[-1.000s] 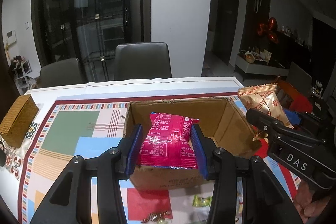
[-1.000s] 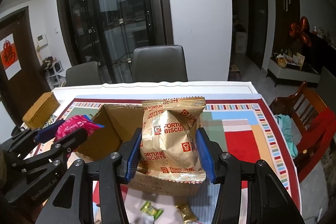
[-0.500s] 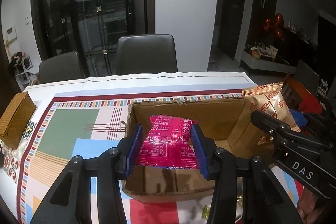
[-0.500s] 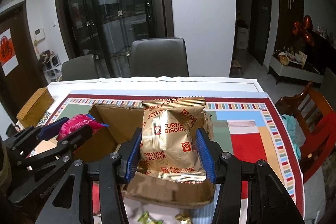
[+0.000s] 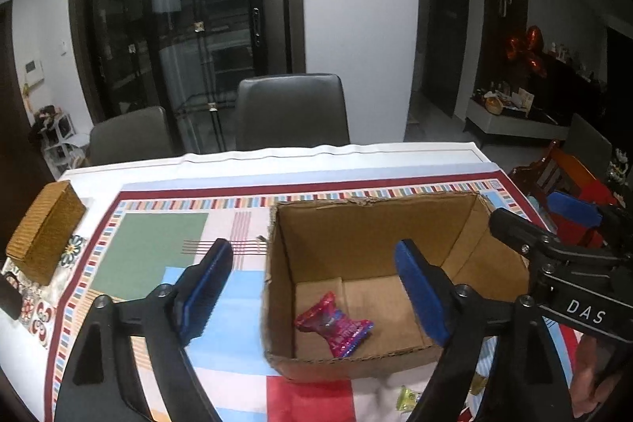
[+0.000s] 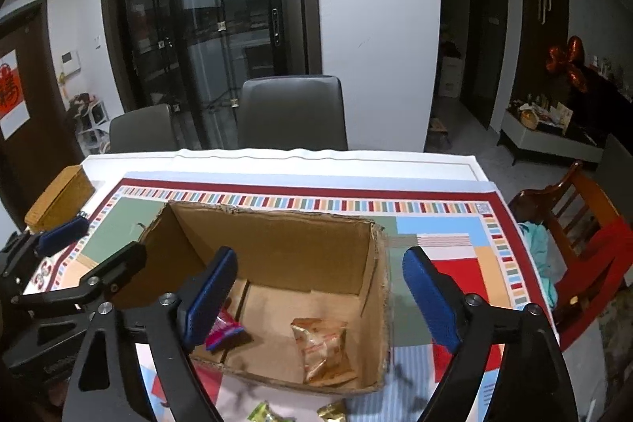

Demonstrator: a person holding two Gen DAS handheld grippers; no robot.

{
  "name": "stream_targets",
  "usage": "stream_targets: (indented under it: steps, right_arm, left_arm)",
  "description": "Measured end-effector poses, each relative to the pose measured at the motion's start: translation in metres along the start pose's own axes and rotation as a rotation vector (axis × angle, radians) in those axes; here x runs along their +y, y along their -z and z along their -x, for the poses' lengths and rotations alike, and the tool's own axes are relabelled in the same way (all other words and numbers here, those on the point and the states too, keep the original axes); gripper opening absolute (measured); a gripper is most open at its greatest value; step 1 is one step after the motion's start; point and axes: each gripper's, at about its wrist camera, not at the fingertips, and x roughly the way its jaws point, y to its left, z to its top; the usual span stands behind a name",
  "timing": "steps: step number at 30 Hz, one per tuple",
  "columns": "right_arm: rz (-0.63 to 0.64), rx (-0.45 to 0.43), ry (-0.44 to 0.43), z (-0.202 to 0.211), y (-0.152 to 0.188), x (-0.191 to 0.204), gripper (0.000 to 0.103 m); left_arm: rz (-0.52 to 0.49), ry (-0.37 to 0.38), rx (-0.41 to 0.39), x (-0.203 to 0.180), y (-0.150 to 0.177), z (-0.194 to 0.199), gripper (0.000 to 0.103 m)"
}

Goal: Organize snacks
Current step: 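Open both tools to drop the packets into the box, then withdraw both open tools from the box back toward the snacks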

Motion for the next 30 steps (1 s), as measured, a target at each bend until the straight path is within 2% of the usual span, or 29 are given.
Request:
stream_targets:
  steps: [3,9,12,30]
  right_arm:
    - [0.005,-0.014,0.013,0.008,-0.001,0.003,0.086]
    - [-0.002,-0.043,0.031,0.029,-0.003,0.002,0.086]
    - [-0.005,-0.059,0.040,0.040,-0.003,0.002,0.086]
    - [-0.024,-0.119,0.079,0.095,0.012,-0.005,0.086]
  left_arm:
    - [0.018,-0.030,-0.026,0.004,-0.001,0.011,0.090]
    - [0.039,-0.044,-0.047,0.009,-0.005,0.029,0.090]
    - [0.044,-0.049,-0.060,0.013,-0.004,0.041,0.094]
    - [0.025,-0.043,-0.091,0.008,0.014,0.089,0.097]
